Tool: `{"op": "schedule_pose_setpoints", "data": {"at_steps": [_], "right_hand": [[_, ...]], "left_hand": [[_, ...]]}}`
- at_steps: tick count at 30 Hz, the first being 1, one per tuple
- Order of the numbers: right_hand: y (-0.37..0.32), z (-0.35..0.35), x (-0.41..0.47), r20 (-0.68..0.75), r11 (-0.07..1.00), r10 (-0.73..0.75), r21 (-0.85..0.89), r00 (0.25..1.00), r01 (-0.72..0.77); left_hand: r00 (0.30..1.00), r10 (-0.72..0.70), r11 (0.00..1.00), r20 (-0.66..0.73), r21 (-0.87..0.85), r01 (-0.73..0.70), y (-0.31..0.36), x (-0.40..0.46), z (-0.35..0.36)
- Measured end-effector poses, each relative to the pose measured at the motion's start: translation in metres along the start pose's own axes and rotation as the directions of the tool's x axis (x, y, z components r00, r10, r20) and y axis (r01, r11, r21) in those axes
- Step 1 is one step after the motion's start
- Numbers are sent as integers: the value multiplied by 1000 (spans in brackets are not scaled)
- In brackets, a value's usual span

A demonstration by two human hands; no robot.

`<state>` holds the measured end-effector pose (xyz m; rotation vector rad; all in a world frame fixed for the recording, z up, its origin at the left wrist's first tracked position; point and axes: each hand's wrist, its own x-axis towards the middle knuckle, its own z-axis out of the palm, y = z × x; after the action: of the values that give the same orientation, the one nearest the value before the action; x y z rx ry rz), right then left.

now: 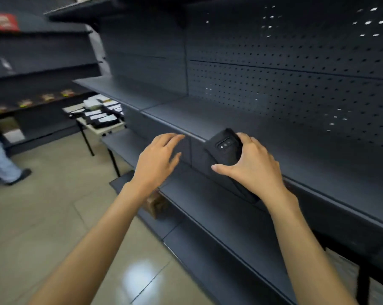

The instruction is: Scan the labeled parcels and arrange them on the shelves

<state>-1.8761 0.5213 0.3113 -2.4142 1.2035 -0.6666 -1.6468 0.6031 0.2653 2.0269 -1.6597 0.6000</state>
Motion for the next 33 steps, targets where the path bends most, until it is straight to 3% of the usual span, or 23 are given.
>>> {"op": "schedule_pose_setpoints", "data": {"at_steps": [13, 26, 33], "right_hand": [[-267, 263, 121, 315, 942, -322, 196, 893, 271], [-409, 484, 265, 492, 929, -367, 241, 790, 281], [-498, 600, 406, 543, 924, -383, 237, 747, 301]], "left_hand": [[912, -405, 892, 55, 241, 382, -355, -111, -42], [780, -614, 766, 122, 330, 552, -615, -132, 6], [715, -679, 718, 168, 357, 598, -792, -71, 47]]}}
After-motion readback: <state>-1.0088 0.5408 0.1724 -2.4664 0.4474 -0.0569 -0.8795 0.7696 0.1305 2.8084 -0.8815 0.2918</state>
